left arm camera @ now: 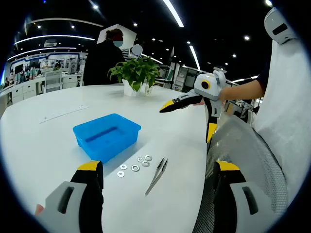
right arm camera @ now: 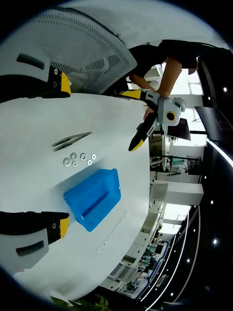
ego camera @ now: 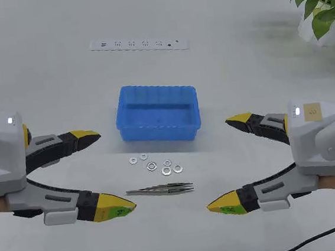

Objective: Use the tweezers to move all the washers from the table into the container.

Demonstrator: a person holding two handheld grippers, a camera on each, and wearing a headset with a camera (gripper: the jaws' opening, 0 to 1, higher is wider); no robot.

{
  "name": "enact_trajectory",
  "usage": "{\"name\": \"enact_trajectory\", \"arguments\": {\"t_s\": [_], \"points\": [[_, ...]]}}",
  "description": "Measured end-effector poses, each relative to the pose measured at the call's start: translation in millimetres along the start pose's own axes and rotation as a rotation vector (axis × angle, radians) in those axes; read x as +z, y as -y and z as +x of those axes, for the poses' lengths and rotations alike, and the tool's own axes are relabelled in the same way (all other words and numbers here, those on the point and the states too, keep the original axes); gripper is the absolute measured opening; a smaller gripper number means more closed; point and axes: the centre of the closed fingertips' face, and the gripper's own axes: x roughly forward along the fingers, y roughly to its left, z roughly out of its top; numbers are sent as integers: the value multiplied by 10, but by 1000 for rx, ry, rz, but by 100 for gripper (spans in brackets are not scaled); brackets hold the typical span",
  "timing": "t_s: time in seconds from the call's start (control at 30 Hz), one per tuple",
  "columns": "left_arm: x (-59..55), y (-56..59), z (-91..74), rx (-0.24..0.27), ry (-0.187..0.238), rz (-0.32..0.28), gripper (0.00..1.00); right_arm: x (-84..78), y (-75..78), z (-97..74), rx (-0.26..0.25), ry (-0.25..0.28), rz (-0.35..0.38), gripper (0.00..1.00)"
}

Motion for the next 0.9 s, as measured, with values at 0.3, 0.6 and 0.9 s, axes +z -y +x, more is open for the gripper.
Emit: {"name": "enact_trajectory", "arguments": {"t_s": [0.3, 0.6, 0.9], "points": [[-22, 7, -13, -8, -16, 3, 99, 12, -28, 32, 3, 2, -11, 96], [-18, 15, -12, -7, -16, -5, 99, -22, -32, 28, 0, -4, -5, 96], [-21, 21, -24, -7, -20, -4, 99, -3, -23, 43, -1, -1, -5, 95]]}}
